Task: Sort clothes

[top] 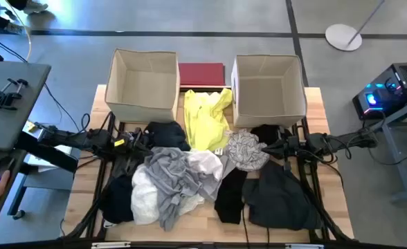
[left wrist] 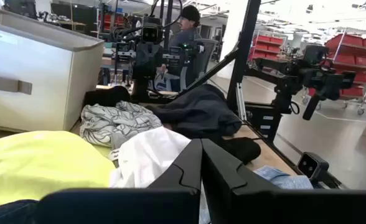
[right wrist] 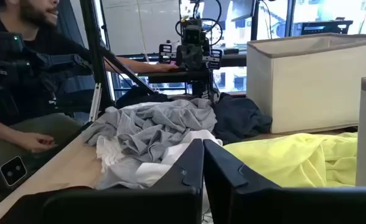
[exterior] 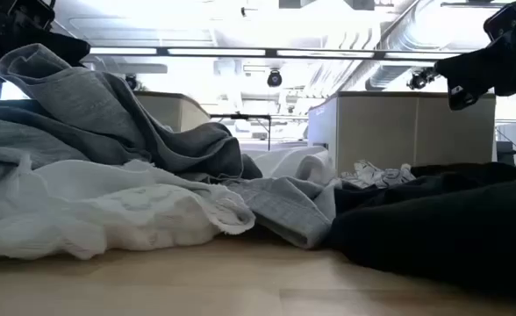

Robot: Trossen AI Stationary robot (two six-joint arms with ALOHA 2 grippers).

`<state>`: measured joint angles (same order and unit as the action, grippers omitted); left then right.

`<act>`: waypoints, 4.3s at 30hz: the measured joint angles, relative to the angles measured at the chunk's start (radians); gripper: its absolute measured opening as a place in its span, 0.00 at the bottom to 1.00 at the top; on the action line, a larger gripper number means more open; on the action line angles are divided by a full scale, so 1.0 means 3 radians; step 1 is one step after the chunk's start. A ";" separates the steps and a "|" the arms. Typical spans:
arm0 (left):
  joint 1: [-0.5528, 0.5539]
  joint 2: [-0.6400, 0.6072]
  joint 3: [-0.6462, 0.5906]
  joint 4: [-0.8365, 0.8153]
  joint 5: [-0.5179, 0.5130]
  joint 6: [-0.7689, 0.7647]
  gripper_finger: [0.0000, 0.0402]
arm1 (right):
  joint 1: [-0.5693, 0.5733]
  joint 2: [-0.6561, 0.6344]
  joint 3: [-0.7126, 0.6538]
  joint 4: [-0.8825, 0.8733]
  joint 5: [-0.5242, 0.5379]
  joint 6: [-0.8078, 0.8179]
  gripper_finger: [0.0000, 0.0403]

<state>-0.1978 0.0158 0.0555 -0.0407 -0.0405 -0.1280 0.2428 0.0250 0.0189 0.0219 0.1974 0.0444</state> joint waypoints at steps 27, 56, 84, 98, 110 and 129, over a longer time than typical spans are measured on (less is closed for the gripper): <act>-0.0001 -0.0001 0.0000 -0.0001 0.0000 0.0000 0.00 | 0.0000 0.0000 -0.0001 0.0000 0.0000 0.0000 0.00; 0.0000 0.0000 0.0000 0.0001 -0.0001 0.0001 0.00 | -0.0001 0.0000 -0.0001 0.0034 -0.0004 -0.0235 0.00; 0.0000 0.0000 0.0000 0.0206 -0.0256 -0.0259 0.00 | 0.0108 0.1422 0.1071 0.1558 0.0054 -0.0226 0.00; 0.0000 0.0003 -0.0033 0.0233 -0.0350 -0.0268 0.00 | 0.0107 0.3181 0.2978 -0.2495 0.0474 0.1312 0.25; -0.0001 0.0003 -0.0033 0.0358 -0.0355 -0.0267 0.00 | -0.0276 0.4454 0.2828 -0.2523 -0.0228 0.1016 0.64; -0.0002 0.0443 -0.0034 0.0774 -0.0352 -0.0084 0.00 | -0.0628 0.5493 0.2368 -0.1205 -0.0049 0.1147 0.49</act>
<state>-0.1985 0.1487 0.0452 0.1917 -0.1460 -0.1531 0.0544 1.6728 0.7294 -0.3395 0.1828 0.3886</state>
